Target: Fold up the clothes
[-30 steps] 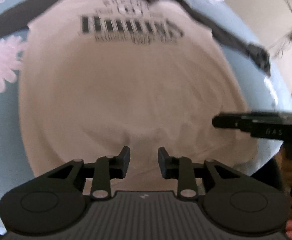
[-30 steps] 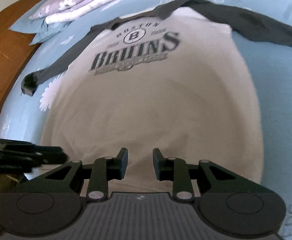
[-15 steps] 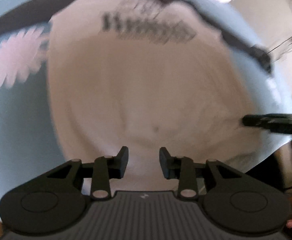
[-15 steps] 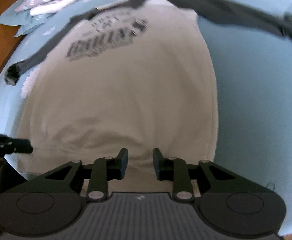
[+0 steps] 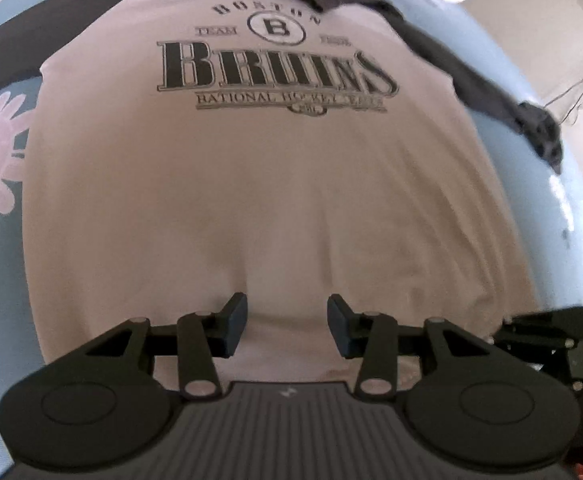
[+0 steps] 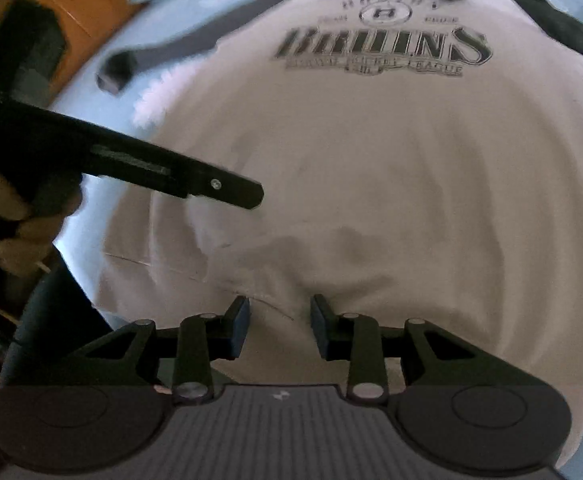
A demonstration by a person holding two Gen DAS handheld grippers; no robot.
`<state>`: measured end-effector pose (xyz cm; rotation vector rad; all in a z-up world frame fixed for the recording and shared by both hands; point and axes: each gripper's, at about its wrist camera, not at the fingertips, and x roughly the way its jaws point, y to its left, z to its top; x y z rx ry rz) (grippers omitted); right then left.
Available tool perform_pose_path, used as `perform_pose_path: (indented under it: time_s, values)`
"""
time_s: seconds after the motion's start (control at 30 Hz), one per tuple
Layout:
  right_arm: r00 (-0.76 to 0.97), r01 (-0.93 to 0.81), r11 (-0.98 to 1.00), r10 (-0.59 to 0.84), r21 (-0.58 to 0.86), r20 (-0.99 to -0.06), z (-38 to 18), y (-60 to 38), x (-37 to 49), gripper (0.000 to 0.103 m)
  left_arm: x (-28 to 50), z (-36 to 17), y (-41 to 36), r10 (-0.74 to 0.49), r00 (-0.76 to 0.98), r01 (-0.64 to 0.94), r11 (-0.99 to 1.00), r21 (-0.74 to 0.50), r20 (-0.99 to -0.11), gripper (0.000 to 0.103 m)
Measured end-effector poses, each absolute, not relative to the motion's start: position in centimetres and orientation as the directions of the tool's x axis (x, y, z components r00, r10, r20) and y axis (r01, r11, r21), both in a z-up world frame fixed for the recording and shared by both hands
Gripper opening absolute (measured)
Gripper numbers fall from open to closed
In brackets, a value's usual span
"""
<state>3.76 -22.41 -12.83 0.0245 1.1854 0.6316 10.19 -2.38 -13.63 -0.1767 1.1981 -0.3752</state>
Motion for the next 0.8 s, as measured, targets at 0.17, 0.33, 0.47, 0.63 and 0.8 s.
perform_pose_path:
  time_s: [0.17,0.33,0.47,0.63,0.8]
  values:
    - [0.223,-0.404,0.834,0.488,0.376,-0.844,-12.6,-24.0,2.7,0.039,10.2,-13.9,-1.8,-0.366,0.317,0.167,0.930,-0.328,-0.875,0.044]
    - [0.253,-0.411,0.831,0.499,0.375,-0.829,-10.6,-23.9,3.2,0.039,9.4,-11.9,-2.3,-0.395,0.342,0.201,0.917,-0.344,-0.853,0.044]
    - [0.322,-0.415,0.841,0.492,0.346,-0.809,-9.0,-23.5,5.0,0.044,7.5,-10.4,-3.4,-0.444,0.318,0.294,0.886,-0.358,-0.838,0.047]
    - [0.328,-0.384,0.852,0.485,0.355,-0.810,-9.9,-22.9,7.5,0.044,5.3,-11.8,-4.9,-0.427,0.253,0.355,0.876,-0.327,-0.868,0.047]
    - [0.308,-0.428,0.861,0.426,0.275,-0.851,-11.8,-21.2,8.0,0.044,5.0,-13.9,-4.8,-0.398,0.209,0.329,0.889,-0.319,-0.894,0.048]
